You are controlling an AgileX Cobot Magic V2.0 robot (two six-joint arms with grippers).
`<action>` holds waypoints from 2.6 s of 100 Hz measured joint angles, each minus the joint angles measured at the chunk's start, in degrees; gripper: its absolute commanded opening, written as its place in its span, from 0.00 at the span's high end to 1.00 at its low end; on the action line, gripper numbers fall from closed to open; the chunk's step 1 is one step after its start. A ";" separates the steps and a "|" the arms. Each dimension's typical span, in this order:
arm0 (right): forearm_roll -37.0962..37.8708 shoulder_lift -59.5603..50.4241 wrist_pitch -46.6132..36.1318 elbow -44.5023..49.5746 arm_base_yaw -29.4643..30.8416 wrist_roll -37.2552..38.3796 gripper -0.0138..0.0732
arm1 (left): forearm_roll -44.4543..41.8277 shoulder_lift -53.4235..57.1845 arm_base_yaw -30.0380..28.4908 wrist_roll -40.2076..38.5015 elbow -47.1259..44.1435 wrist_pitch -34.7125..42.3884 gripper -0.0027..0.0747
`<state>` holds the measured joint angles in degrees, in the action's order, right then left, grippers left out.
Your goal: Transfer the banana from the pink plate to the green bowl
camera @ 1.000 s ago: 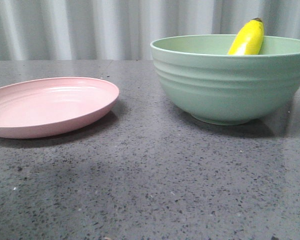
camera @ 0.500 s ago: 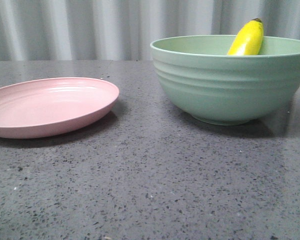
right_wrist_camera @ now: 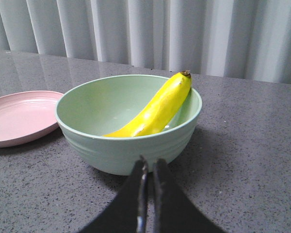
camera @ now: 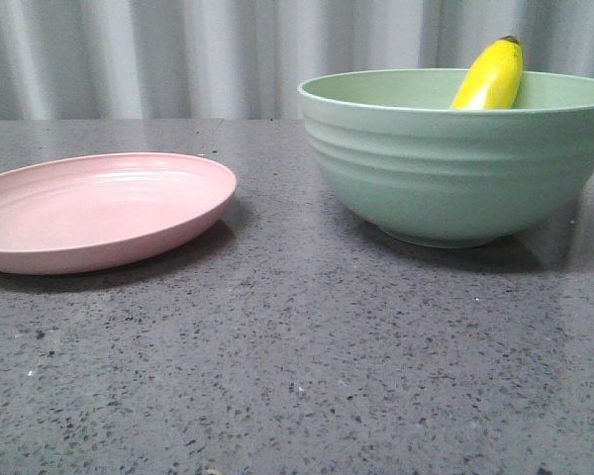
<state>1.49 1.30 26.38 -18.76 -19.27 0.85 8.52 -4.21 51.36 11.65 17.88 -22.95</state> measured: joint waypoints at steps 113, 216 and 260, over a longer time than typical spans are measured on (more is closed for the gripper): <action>0.10 0.00 0.00 0.00 0.00 0.00 0.92 | -7.99 1.75 -36.28 -12.50 -15.80 21.70 0.99; 0.10 0.00 0.00 0.00 0.00 0.00 0.92 | -7.99 4.48 -49.95 -12.50 -17.91 4.79 0.99; 0.10 0.00 0.00 0.00 0.00 0.00 0.92 | -7.99 4.48 -49.95 -12.50 -17.88 4.79 0.99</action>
<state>1.59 1.30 26.38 -18.76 -19.27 0.85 0.53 0.26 1.41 -0.84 0.00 -18.16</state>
